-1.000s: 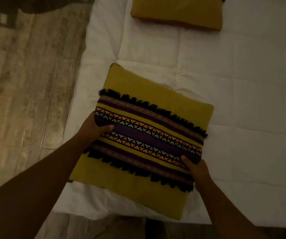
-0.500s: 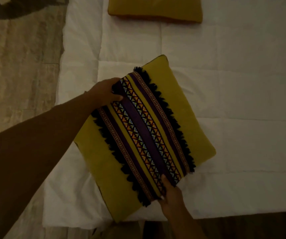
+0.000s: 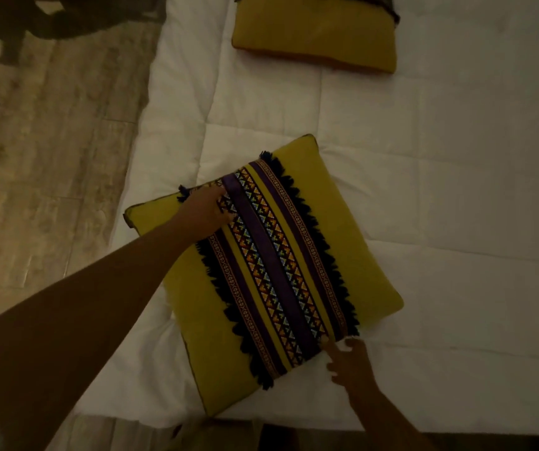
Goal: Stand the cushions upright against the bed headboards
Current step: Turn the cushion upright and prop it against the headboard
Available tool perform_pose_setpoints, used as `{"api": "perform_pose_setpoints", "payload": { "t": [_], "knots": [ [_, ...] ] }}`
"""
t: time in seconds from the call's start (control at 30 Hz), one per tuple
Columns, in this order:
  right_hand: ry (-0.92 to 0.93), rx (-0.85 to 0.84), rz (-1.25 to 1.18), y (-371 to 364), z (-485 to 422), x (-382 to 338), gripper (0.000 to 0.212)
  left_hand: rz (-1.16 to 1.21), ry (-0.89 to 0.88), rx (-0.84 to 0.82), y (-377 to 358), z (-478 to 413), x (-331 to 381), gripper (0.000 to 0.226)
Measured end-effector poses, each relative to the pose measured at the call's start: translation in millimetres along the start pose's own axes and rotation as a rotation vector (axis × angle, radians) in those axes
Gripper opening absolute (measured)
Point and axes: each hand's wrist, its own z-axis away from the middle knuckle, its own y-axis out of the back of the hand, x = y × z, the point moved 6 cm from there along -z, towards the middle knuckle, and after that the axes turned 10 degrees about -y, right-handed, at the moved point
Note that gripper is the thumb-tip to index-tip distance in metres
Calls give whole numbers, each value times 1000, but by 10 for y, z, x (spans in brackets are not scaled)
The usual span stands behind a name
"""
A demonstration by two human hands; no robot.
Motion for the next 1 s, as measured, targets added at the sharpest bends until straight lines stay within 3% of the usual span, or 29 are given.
{"api": "perform_pose_setpoints", "payload": {
  "t": [0.2,0.33,0.6,1.0],
  "knots": [
    [297,268,398,523,-86,-927,64,90,131,120,-58,604,-292,50],
    [375,387,443,578,-120,-1494,70,146,269,284,-312,1053,-452,62],
    [552,233,534,140,-427,-2381,92,364,453,335,-877,1509,-613,79],
    [370,95,574,-51,-991,-2587,109,893,648,420,-1287,1542,-1085,102]
  ]
}}
